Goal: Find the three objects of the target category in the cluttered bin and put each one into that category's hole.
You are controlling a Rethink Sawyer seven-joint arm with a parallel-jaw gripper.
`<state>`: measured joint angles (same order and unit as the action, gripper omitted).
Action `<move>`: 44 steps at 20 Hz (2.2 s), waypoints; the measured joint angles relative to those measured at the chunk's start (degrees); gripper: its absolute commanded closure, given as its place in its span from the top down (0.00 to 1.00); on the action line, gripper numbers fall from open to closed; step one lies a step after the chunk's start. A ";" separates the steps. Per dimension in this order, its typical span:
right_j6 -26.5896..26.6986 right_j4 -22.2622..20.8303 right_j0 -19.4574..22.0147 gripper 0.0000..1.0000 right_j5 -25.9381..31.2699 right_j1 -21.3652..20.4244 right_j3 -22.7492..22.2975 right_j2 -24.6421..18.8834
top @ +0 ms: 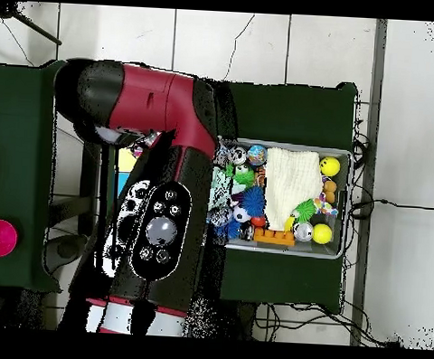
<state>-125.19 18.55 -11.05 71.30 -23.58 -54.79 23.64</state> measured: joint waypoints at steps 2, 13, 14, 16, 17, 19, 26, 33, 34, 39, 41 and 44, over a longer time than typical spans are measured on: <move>0.00 -0.08 0.01 1.00 0.00 0.00 -0.01 -0.03; 0.00 -0.31 -0.08 1.00 -0.79 -0.21 -0.62 -0.50; 0.00 -0.32 -0.08 0.00 -1.03 -0.21 -0.69 -0.60; 0.00 -0.32 -0.08 0.00 -1.15 -0.21 -0.71 -0.68; 0.00 -0.32 -0.08 0.00 -1.20 -0.21 -0.72 -0.72; 0.00 -0.32 -0.08 0.00 -1.20 -0.21 -0.72 -0.84; 0.00 -0.33 -0.08 0.00 -1.21 -0.21 -0.75 -1.33; 0.00 -0.58 0.65 0.00 -2.12 -0.10 -0.75 -2.75; 0.00 -0.60 0.77 0.00 -2.36 -0.06 -0.75 -2.90; 0.00 -1.40 1.90 0.00 -7.53 1.31 -0.75 -3.77; 0.00 -1.82 2.03 0.00 -8.78 1.83 -0.74 -3.85; 0.00 -2.17 2.15 0.00 -9.87 3.44 -0.72 -3.87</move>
<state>-125.19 16.39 -8.90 61.43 -20.14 -55.51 19.76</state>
